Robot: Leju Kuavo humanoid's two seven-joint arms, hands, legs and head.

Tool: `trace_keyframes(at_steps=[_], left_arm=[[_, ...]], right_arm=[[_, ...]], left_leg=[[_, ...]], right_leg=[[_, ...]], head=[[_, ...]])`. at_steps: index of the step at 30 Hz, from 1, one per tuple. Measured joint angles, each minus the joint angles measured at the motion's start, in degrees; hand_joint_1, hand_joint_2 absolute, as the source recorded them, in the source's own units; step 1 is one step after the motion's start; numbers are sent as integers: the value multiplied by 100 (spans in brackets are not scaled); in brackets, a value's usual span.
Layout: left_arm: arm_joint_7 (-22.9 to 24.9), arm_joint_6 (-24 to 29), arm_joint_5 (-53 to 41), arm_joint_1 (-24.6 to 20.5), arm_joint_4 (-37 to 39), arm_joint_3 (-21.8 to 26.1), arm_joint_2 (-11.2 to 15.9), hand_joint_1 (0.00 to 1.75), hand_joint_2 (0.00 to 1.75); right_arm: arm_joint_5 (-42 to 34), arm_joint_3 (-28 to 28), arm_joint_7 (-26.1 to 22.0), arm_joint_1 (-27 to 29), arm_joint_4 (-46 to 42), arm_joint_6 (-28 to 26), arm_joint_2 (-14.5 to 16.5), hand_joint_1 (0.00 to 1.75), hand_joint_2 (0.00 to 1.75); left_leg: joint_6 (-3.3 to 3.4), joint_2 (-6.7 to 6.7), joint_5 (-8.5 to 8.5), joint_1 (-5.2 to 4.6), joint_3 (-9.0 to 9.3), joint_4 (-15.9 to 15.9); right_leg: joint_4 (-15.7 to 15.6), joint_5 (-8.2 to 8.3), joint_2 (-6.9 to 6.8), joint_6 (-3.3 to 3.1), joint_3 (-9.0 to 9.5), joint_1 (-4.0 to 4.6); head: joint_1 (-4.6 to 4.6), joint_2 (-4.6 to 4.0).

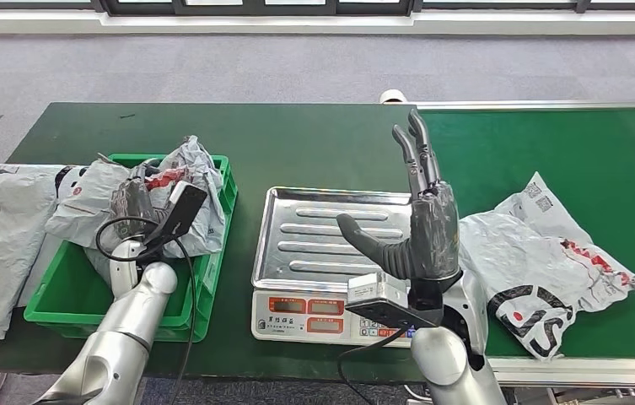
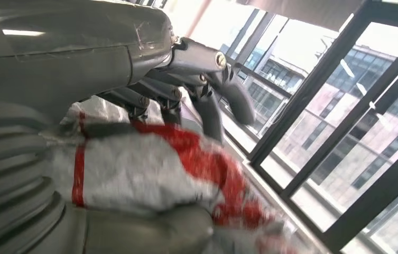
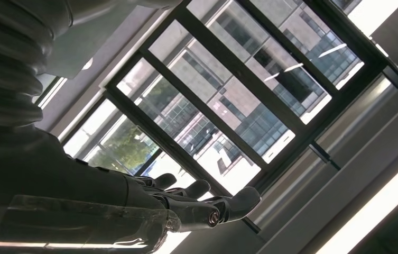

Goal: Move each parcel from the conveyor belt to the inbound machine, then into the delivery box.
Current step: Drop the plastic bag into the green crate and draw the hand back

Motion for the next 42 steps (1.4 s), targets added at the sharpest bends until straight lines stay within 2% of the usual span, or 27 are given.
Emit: trace_keyframes(at_steps=[1,4,8,10,12,19,22,27,29,32,38,42], left_arm=[[-166,-24,212,27,-80,25,-17,0,0],[-750,-531,1274,270,-612,45,-124,0,0],[-1169,-1682,2765,860,-1665,14,-320,0,0],[-1261,-2005,3210,1189,-2159,-35,-388,0,0],[-1297,-2113,3393,1472,-2550,-84,-437,0,0],[-1397,-2161,3556,2036,-3185,-171,-486,0,0],[-1494,-2163,3692,2351,-3518,-261,-521,0,0],[-1628,-1910,4351,3148,-4293,-585,-579,0,0],[-1627,-1963,4616,3389,-4548,-727,-580,0,0],[-1601,-2008,4691,3610,-4814,-839,-587,0,0],[-1487,-1840,4291,3757,-5185,-897,-649,0,0],[-1470,-1842,4270,3746,-5193,-968,-668,0,0]], right_arm=[[4,-5,24,1,12,-12,-7,0,44],[71,-82,189,20,50,36,-26,0,175],[275,-349,417,55,133,258,-56,0,175],[430,-517,528,61,204,388,-60,0,175],[509,-672,556,64,271,445,-62,0,175],[666,-889,673,70,401,538,-63,0,175],[900,-1007,908,116,488,561,-71,0,175],[1376,-1359,1517,222,992,720,-227,0,175],[1550,-1637,1825,172,1535,689,-397,0,175],[1777,-2320,2151,59,2560,354,-700,0,175],[2127,-3714,2258,-82,3896,131,-1112,0,175],[2249,-4259,2280,-271,4499,62,-1245,0,175]], left_leg=[[0,0,0,0,0,0],[0,0,-1,-1,1,-1],[3,1,-4,-4,0,-2],[4,2,-6,-7,1,-2],[5,1,-7,-7,-1,-2],[2,2,-4,-3,-1,-2],[2,4,-5,-2,-2,-2],[8,4,-16,-3,-5,-2],[11,-4,-18,-5,-7,0],[17,-33,-15,-10,-14,5],[25,-35,-18,-17,-20,8],[25,-27,-18,-17,-19,6]], right_leg=[[0,0,0,0,0,0],[-1,-1,0,0,0,-1],[-3,-2,1,0,1,-4],[-4,-2,1,1,2,-6],[-5,-3,1,2,1,-6],[-4,-1,1,0,-3,-1],[-4,-2,3,-1,-5,0],[-8,-12,3,2,-7,-1],[-12,-14,-5,5,-4,-2],[-16,-14,-40,9,5,-6],[-17,-14,-50,13,1,-14],[-17,-14,-46,13,-2,-11]], head=[[0,1],[0,-1],[0,-1],[0,-1],[1,-1],[-2,-1],[-2,0],[0,-1],[-1,-1],[0,-1],[0,-1],[1,-1]])
